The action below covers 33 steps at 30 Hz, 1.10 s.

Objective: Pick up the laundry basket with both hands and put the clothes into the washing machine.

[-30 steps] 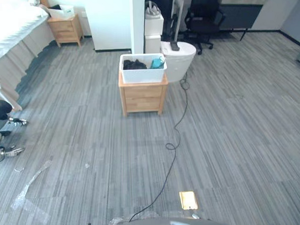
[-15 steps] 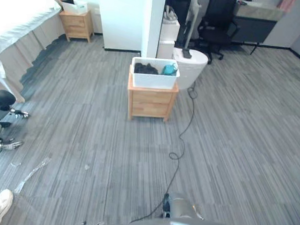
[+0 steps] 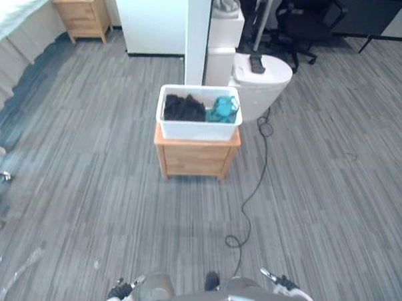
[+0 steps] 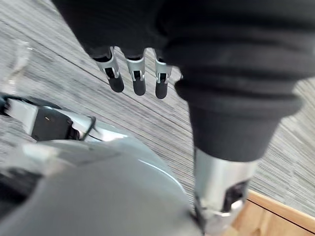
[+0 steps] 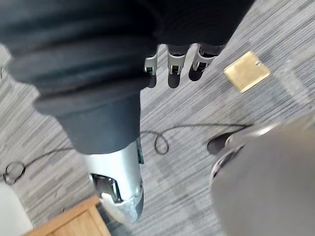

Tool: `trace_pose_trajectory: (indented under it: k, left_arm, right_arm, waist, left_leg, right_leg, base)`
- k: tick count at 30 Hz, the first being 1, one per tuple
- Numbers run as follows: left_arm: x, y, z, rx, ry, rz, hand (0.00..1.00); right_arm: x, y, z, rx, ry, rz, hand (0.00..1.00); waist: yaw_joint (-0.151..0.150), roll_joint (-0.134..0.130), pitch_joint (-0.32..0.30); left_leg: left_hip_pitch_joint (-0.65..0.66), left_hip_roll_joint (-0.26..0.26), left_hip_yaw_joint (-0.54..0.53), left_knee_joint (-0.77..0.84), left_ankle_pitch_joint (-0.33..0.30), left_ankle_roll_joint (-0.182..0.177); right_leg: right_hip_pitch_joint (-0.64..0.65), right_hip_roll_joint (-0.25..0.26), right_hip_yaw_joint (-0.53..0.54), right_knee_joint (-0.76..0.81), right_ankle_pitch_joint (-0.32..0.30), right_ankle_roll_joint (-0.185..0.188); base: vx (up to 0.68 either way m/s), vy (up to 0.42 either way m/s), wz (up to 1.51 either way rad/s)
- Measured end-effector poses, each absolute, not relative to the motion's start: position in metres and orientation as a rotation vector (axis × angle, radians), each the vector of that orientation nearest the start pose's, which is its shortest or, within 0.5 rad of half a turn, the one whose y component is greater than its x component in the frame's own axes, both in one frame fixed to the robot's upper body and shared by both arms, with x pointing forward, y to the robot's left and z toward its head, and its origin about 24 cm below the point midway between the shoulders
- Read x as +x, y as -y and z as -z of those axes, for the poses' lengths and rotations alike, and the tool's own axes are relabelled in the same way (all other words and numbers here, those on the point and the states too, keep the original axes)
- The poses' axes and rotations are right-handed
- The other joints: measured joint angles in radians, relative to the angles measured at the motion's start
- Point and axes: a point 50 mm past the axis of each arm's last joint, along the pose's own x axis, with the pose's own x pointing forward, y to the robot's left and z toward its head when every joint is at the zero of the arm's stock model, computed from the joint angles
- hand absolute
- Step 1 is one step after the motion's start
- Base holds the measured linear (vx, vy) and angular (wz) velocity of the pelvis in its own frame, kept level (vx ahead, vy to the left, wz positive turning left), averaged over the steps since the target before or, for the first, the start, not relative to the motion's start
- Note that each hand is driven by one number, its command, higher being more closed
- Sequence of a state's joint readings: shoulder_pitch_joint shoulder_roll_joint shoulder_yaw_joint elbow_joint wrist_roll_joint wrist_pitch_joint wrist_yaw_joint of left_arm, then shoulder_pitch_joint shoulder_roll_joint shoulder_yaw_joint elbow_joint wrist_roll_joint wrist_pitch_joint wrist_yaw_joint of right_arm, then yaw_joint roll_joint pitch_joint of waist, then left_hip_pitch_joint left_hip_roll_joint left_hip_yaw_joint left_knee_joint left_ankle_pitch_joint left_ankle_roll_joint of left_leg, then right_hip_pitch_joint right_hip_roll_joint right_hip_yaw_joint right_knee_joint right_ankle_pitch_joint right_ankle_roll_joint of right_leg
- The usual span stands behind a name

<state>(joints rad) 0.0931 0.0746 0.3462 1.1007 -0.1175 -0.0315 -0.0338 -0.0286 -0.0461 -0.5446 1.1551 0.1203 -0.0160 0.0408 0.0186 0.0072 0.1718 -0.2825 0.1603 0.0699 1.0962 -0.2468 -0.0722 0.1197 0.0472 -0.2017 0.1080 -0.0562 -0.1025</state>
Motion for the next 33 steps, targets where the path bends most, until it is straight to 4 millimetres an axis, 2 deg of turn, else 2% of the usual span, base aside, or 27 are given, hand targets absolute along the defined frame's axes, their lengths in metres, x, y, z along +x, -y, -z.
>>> trace_pose_trajectory:
  k: [1,3,4,5,6,7,8,9,10,11,12,14,15,16,17,18,20,21,22,23,24,25,27,29,30,31,33]
  left_arm:
    - [0.076,-0.217,0.163,-0.231,-1.100,-0.420,0.00]
    - [0.072,-0.215,0.164,-0.236,-1.109,-0.420,0.00]
    - [0.061,-0.211,0.167,-0.242,-1.136,-0.427,0.00]
    - [0.046,-0.209,0.169,-0.242,-1.177,-0.434,0.00]
    - [0.038,-0.210,0.170,-0.240,-1.201,-0.449,0.00]
    - [0.032,-0.211,0.172,-0.235,-1.226,-0.462,0.00]
    - [0.021,-0.219,0.171,-0.207,-1.260,-0.474,0.00]
    - [0.022,-0.229,0.169,-0.164,-1.260,-0.463,0.00]
    - [0.028,-0.236,0.168,-0.141,-1.250,-0.463,0.00]
    - [0.035,-0.241,0.166,-0.124,-1.233,-0.457,0.00]
    - [0.037,-0.241,0.166,-0.121,-1.228,-0.452,0.00]
    - [0.051,-0.240,0.164,-0.120,-1.194,-0.436,0.00]
    - [0.062,-0.239,0.163,-0.117,-1.170,-0.425,0.00]
    - [0.067,-0.239,0.162,-0.114,-1.160,-0.419,0.00]
    - [0.072,-0.239,0.161,-0.113,-1.142,-0.416,0.00]
    - [0.073,-0.241,0.160,-0.109,-1.138,-0.425,0.00]
    - [0.075,-0.242,0.159,-0.102,-1.127,-0.431,0.00]
    - [0.073,-0.243,0.159,-0.098,-1.130,-0.434,0.00]
    - [0.070,-0.247,0.159,-0.088,-1.133,-0.442,0.00]
    - [0.070,-0.246,0.159,-0.095,-1.129,-0.445,0.00]
    - [0.072,-0.239,0.160,-0.118,-1.122,-0.440,0.00]
    - [0.077,-0.229,0.161,-0.159,-1.104,-0.435,0.00]
    - [0.093,-0.218,0.157,-0.253,-1.019,-0.458,0.00]
    - [0.109,-0.229,0.142,-0.284,-0.883,-0.511,0.00]
    - [0.120,-0.244,0.127,-0.294,-0.766,-0.557,0.00]
    - [0.125,-0.253,0.119,-0.290,-0.708,-0.577,0.00]
    - [0.138,-0.296,0.085,-0.239,-0.524,-0.671,0.00]
  right_arm:
    - [0.117,0.214,0.157,0.389,-1.007,0.496,0.00]
    - [0.131,0.213,0.153,0.379,-0.973,0.471,0.00]
    - [0.135,0.214,0.151,0.352,-0.955,0.448,0.00]
    - [0.137,0.214,0.149,0.338,-0.937,0.439,0.00]
    - [0.134,0.212,0.151,0.338,-0.947,0.433,0.00]
    - [0.127,0.206,0.154,0.343,-0.972,0.426,0.00]
    - [0.122,0.196,0.157,0.344,-0.994,0.399,0.00]
    - [0.121,0.188,0.158,0.354,-1.000,0.383,0.00]
    - [0.120,0.187,0.159,0.370,-1.001,0.389,0.00]
    - [0.109,0.188,0.162,0.371,-1.025,0.402,0.00]
    - [0.106,0.188,0.162,0.370,-1.033,0.404,0.00]
    - [0.101,0.190,0.163,0.370,-1.042,0.413,0.00]
    - [0.101,0.192,0.163,0.370,-1.039,0.417,0.00]
    - [0.100,0.193,0.163,0.374,-1.039,0.426,0.00]
    - [0.099,0.195,0.164,0.384,-1.042,0.442,0.00]
    - [0.097,0.195,0.164,0.388,-1.045,0.451,0.00]
    - [0.096,0.196,0.165,0.384,-1.054,0.451,0.00]
    - [0.094,0.197,0.165,0.382,-1.066,0.453,0.00]
    - [0.091,0.196,0.166,0.383,-1.078,0.452,0.00]
    - [0.089,0.198,0.167,0.377,-1.087,0.454,0.00]
    - [0.094,0.203,0.165,0.363,-1.074,0.452,0.00]
    - [0.105,0.211,0.160,0.327,-1.040,0.438,0.00]
    - [0.125,0.231,0.147,0.245,-0.941,0.428,0.00]
    - [0.148,0.242,0.126,0.193,-0.793,0.441,0.00]
    - [0.162,0.250,0.108,0.159,-0.680,0.443,0.00]
    - [0.168,0.254,0.097,0.140,-0.622,0.441,0.00]
    - [0.194,0.267,0.057,0.070,-0.410,0.436,0.00]
  waist:
    - [0.018,-0.010,0.009]
    - [0.039,-0.006,0.004]
    - [0.042,0.029,-0.014]
    - [0.045,0.048,-0.032]
    - [0.050,0.035,-0.036]
    - [0.047,0.007,-0.043]
    - [0.040,-0.044,-0.054]
    - [0.027,-0.074,-0.048]
    - [0.017,-0.090,-0.039]
    - [0.021,-0.098,-0.040]
    - [0.021,-0.098,-0.041]
    - [0.011,-0.094,-0.040]
    - [0.004,-0.092,-0.040]
    - [0.003,-0.090,-0.040]
    - [0.008,-0.088,-0.041]
    - [0.008,-0.086,-0.043]
    - [0.008,-0.087,-0.044]
    - [0.009,-0.092,-0.047]
    - [0.009,-0.108,-0.057]
    - [0.018,-0.097,-0.068]
    - [0.017,-0.081,-0.078]
    - [0.006,-0.036,-0.081]
    - [-0.005,0.013,-0.084]
    - [-0.008,0.022,-0.088]
    - [-0.009,0.020,-0.088]
    - [-0.009,0.023,-0.091]
    - [-0.010,-0.001,-0.092]
  left_leg:
    - [-0.046,-0.028,0.011,-0.163,-0.023,-0.001]
    - [-0.060,-0.067,0.002,-0.467,0.003,-0.011]
    - [-0.064,-0.063,-0.028,-0.701,0.094,0.003]
    - [-0.079,-0.067,-0.057,-0.704,0.173,0.064]
    - [-0.071,-0.079,-0.053,-0.669,0.186,0.070]
    - [-0.041,-0.101,-0.039,-0.659,0.189,0.070]
    - [-0.001,-0.126,-0.006,-0.687,0.169,0.082]
    - [0.043,-0.147,-0.004,-0.731,0.168,0.089]
    - [0.084,-0.154,-0.008,-0.755,0.168,0.101]
    - [0.153,-0.160,-0.014,-0.798,0.163,0.106]
    - [0.186,-0.161,-0.016,-0.823,0.163,0.106]
    - [0.268,-0.165,-0.037,-0.895,0.163,0.104]
    - [0.287,-0.166,-0.059,-0.915,0.151,0.095]
    - [0.295,-0.164,-0.073,-0.920,0.142,0.087]
    - [0.304,-0.157,-0.088,-0.927,0.131,0.077]
    - [0.303,-0.141,-0.101,-0.923,0.114,0.060]
    - [0.307,-0.126,-0.113,-0.907,0.089,0.039]
    - [0.319,-0.120,-0.126,-0.904,0.077,0.022]
    - [0.330,-0.123,-0.128,-0.907,0.068,0.008]
    - [0.336,-0.106,-0.125,-0.904,0.052,-0.018]
    - [0.335,-0.082,-0.124,-0.903,0.048,-0.026]
    - [0.330,-0.050,-0.123,-0.912,0.054,-0.039]
    - [0.338,-0.008,-0.118,-0.962,0.073,-0.063]
    - [0.337,0.010,-0.095,-0.985,0.089,-0.073]
    - [0.335,0.019,-0.085,-0.987,0.089,-0.073]
    - [0.333,0.024,-0.076,-0.993,0.089,-0.073]
    - [0.285,0.026,-0.048,-0.993,0.091,-0.078]
  right_leg:
    - [0.038,-0.023,0.029,-0.005,-0.018,0.014]
    - [0.069,-0.048,0.059,-0.010,-0.064,0.057]
    - [0.093,-0.035,0.083,-0.009,-0.116,0.076]
    - [0.102,-0.043,0.078,0.048,-0.207,0.091]
    - [0.107,-0.063,0.084,0.090,-0.243,0.103]
    - [0.096,-0.093,0.103,0.194,-0.265,0.132]
    - [-0.010,-0.150,0.112,0.421,-0.252,0.153]
    - [-0.111,-0.188,0.112,0.635,-0.180,0.199]
    - [-0.150,-0.203,0.101,0.736,-0.173,0.211]
    - [-0.179,-0.224,0.055,0.805,-0.185,0.193]
    - [-0.186,-0.233,0.032,0.807,-0.195,0.186]
    - [-0.216,-0.251,-0.013,0.721,-0.222,0.189]
    - [-0.242,-0.264,-0.026,0.622,-0.222,0.192]
    - [-0.252,-0.273,-0.036,0.562,-0.219,0.191]
    - [-0.260,-0.285,-0.039,0.423,-0.193,0.188]
    - [-0.255,-0.281,-0.026,0.275,-0.133,0.191]
    - [-0.254,-0.275,0.004,0.168,-0.038,0.215]
    - [-0.232,-0.267,0.016,0.105,0.059,0.225]
    - [-0.211,-0.268,0.010,0.079,0.153,0.212]
    - [-0.186,-0.260,-0.009,0.050,0.090,0.240]
    - [-0.182,-0.236,-0.018,0.042,0.086,0.235]
    - [-0.182,-0.210,-0.040,0.037,0.076,0.217]
    - [-0.185,-0.172,-0.060,0.020,0.067,0.202]
    - [-0.193,-0.151,-0.059,0.020,0.059,0.190]
    - [-0.201,-0.142,-0.055,0.020,0.056,0.186]
    - [-0.210,-0.138,-0.051,0.022,0.055,0.186]
    - [-0.273,-0.133,-0.029,0.029,0.057,0.183]
  base:
    - [0.58,0.040,-0.73]
    - [0.46,0.107,-0.78]
    - [0.48,0.218,-0.79]
    - [0.51,0.280,-0.79]
    - [0.59,0.315,-0.68]
    - [0.57,0.279,-0.54]
    - [0.63,0.279,-0.34]
    - [0.56,0.229,-0.05]
    - [0.52,0.201,0.13]
    - [0.41,0.138,0.15]
    - [0.37,0.115,0.17]
    - [0.30,0.049,0.37]
    - [0.21,-0.004,0.50]
    - [0.35,-0.060,0.50]
    - [0.27,-0.109,0.42]
    - [0.32,-0.149,0.37]
    - [0.23,-0.219,0.33]
    - [0.30,-0.344,0.36]
    - [0.39,-0.495,0.22]
    - [0.25,-0.366,0.05]
    - [0.27,-0.396,0.03]
    - [0.21,-0.297,0.14]
    - [0.21,-0.258,0.13]
    - [0.08,-0.146,-0.08]
    - [0.02,-0.079,-0.13]
    - [-0.01,-0.071,-0.24]
    - [-0.06,-0.041,-0.28]
